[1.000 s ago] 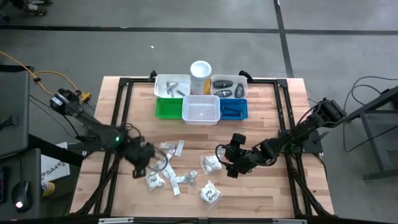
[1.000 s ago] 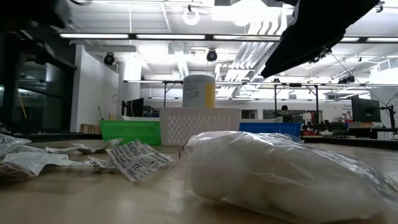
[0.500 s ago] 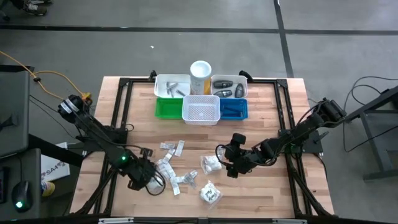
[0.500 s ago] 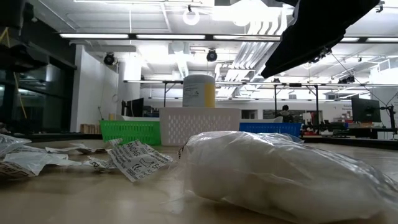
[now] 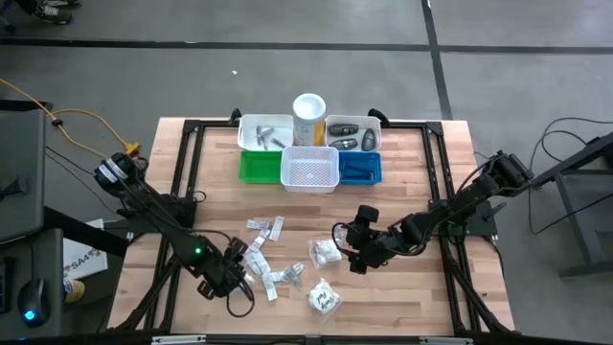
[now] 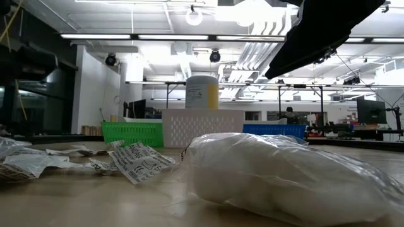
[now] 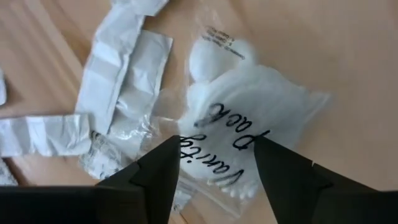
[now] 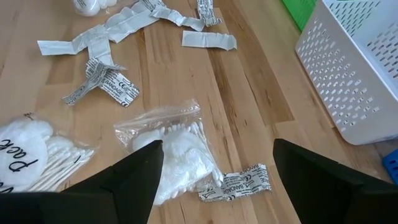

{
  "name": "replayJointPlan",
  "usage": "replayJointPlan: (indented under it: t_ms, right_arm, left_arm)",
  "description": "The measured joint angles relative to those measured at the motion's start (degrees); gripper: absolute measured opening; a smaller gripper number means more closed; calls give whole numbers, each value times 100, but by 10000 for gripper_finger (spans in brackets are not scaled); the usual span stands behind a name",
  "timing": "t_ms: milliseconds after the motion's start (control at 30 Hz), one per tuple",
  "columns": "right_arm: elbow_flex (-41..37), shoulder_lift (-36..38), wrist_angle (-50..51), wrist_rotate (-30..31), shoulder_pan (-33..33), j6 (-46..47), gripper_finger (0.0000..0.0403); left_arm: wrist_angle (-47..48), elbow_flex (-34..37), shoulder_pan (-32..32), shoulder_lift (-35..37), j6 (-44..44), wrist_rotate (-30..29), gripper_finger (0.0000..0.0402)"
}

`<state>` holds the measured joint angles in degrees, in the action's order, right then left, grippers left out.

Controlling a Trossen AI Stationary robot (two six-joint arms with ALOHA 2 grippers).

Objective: Pick & Place Travel size toiletries
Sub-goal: Put the white cotton pack into the bottom white bin

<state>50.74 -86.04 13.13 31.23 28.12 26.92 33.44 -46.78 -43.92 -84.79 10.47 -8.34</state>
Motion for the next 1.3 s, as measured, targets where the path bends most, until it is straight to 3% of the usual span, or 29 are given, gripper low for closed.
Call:
replayJointPlan:
  t_ms: [200, 300, 633, 700, 900, 1133, 1300]
  right_arm:
    - [0, 0, 2, 3, 0, 35, 297]
    - [0, 0, 0, 2, 0, 43, 297]
    - [0, 0, 0, 5, 0, 133, 297]
    - [0, 0, 0, -6, 0, 136, 297]
    - [0, 0, 1, -23, 0, 136, 297]
    - [0, 0, 2, -27, 0, 119, 297]
    - [0, 0, 1, -28, 1, 79, 297]
  left_arm:
    - [-137, -30, 0, -455, -405, -45, 208]
    - [-142, -31, 0, -566, -417, -49, 190]
    - [-433, -33, 0, -600, -403, 56, 29]
    - [-410, -97, 2, -605, -377, 76, 13]
    - [-147, -635, 4, -645, -377, 263, 18]
    - [1111, -1852, 0, -643, -275, 310, 6]
    - [2354, -2650, 2, -632, -430, -485, 8]
